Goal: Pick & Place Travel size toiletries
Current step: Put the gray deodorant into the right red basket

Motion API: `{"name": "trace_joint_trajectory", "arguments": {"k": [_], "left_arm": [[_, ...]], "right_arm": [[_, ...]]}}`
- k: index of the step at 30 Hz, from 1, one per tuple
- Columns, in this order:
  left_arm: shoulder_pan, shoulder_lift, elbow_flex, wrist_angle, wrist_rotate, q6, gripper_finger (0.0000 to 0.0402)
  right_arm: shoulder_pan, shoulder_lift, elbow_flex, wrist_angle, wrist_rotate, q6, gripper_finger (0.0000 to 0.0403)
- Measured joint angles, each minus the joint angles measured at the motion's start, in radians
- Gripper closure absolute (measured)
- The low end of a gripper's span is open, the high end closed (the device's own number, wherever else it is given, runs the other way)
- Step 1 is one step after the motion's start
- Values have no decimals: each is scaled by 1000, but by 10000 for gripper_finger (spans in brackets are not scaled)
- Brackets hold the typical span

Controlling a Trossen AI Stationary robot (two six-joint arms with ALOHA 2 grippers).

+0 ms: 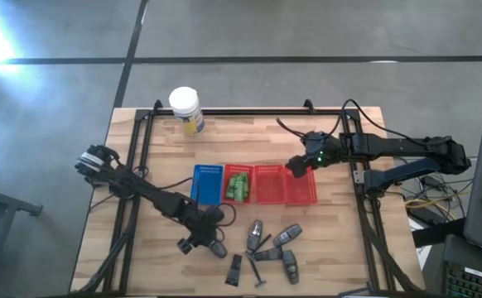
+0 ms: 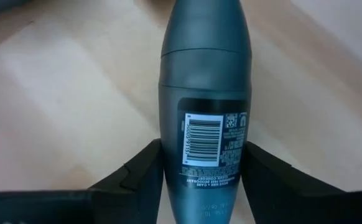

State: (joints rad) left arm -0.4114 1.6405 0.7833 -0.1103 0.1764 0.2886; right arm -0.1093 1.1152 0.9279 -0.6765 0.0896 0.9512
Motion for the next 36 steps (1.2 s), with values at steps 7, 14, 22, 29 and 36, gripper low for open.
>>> {"name": "trace_joint_trajectory", "arguments": {"k": [7,14,22,29,36], "left_arm": [[0,-50,52,-140,-128,-30,218],[27,-170,90,-180,-321,-270,218],[142,-162,196,-172,-530,-405,218],[255,-36,369,-173,-608,-391,218],[317,35,479,-170,-600,-294,218]], "right_arm": [[2,0,0,1,-100,-8,100],[2,0,0,24,-207,-8,110],[2,3,0,207,-224,31,84],[19,50,0,250,-259,44,55],[38,65,0,289,-254,45,43]]}}
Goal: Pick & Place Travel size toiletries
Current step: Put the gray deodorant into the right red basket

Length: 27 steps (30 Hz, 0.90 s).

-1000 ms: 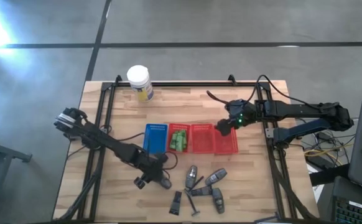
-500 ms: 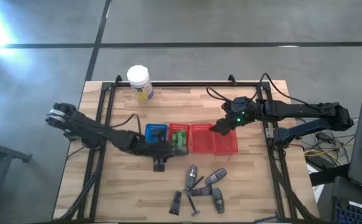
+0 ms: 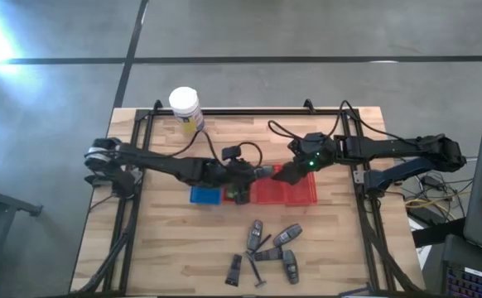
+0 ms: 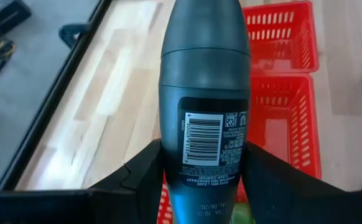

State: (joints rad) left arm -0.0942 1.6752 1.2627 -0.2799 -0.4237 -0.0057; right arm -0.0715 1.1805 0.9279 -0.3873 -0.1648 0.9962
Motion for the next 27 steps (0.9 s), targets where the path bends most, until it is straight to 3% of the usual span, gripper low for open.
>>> {"name": "trace_joint_trajectory", "arguments": {"k": [17,27], "left_arm": [[2,10,19,136,36,20,218],[1,10,15,140,37,20,218]], "right_arm": [[0,48,-1,102,10,18,77],[-1,61,-1,108,38,45,128]]}}
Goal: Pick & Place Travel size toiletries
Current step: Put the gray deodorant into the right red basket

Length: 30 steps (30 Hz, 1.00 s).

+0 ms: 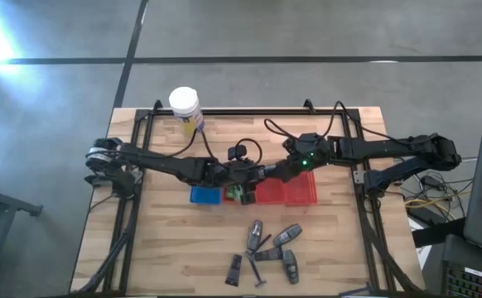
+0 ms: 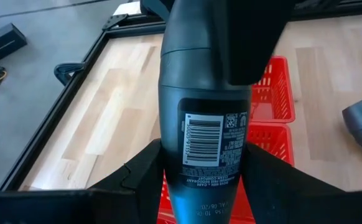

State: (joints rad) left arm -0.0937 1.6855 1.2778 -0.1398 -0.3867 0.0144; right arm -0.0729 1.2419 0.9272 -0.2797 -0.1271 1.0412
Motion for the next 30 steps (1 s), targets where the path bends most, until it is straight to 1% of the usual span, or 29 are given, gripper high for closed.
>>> {"name": "trace_joint_trajectory", "arguments": {"k": [9,13,17,20,23,26,30], "left_arm": [[-2,0,0,5,-2,16,218],[-3,0,-3,9,-7,15,212],[-9,0,-4,3,4,13,169],[-20,-7,-4,-64,4,6,136],[-22,-21,-5,-160,7,-44,116],[-19,-36,-7,-222,4,-80,111],[-21,-56,-7,-226,3,-105,114]], "right_arm": [[1,4,0,-12,-1,29,205],[1,2,0,-13,-1,29,208],[1,-4,0,-36,-1,18,208],[1,-18,0,-124,6,-2,208],[-2,-44,2,-258,24,-27,208],[-3,-71,2,-392,25,-36,208],[-14,-113,2,-568,-16,-39,208]]}}
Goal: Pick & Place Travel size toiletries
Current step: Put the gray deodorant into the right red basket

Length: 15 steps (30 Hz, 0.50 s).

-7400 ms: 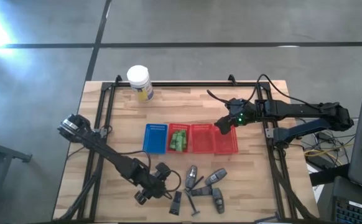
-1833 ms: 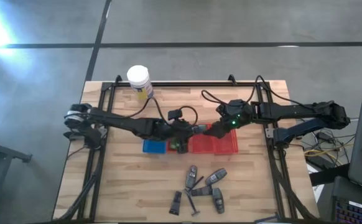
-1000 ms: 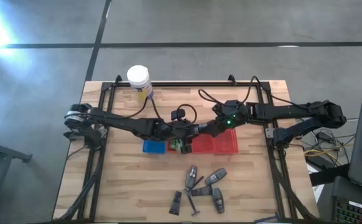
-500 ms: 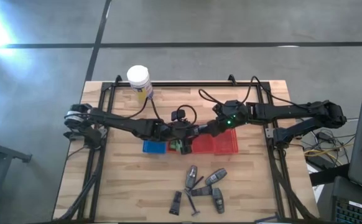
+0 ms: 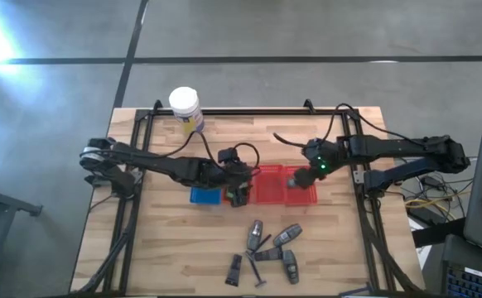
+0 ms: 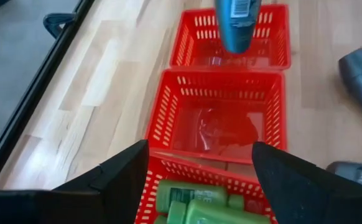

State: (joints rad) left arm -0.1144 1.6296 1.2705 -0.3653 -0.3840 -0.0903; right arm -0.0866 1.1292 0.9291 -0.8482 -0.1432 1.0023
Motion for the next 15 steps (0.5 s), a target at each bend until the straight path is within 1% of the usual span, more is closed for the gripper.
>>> {"name": "trace_joint_trajectory", "arguments": {"k": [3,6,12,15], "left_arm": [[0,-11,0,-1,-3,-24,114],[0,-13,0,-2,-8,-41,114],[0,-13,0,-11,-8,-79,114],[-1,-14,0,-34,-8,-110,113]], "right_arm": [[-36,-1,0,-86,-60,-25,209],[-95,30,0,-101,-137,-82,209],[-216,169,0,-119,-293,-233,208],[-247,236,0,-128,-315,-295,208]]}}
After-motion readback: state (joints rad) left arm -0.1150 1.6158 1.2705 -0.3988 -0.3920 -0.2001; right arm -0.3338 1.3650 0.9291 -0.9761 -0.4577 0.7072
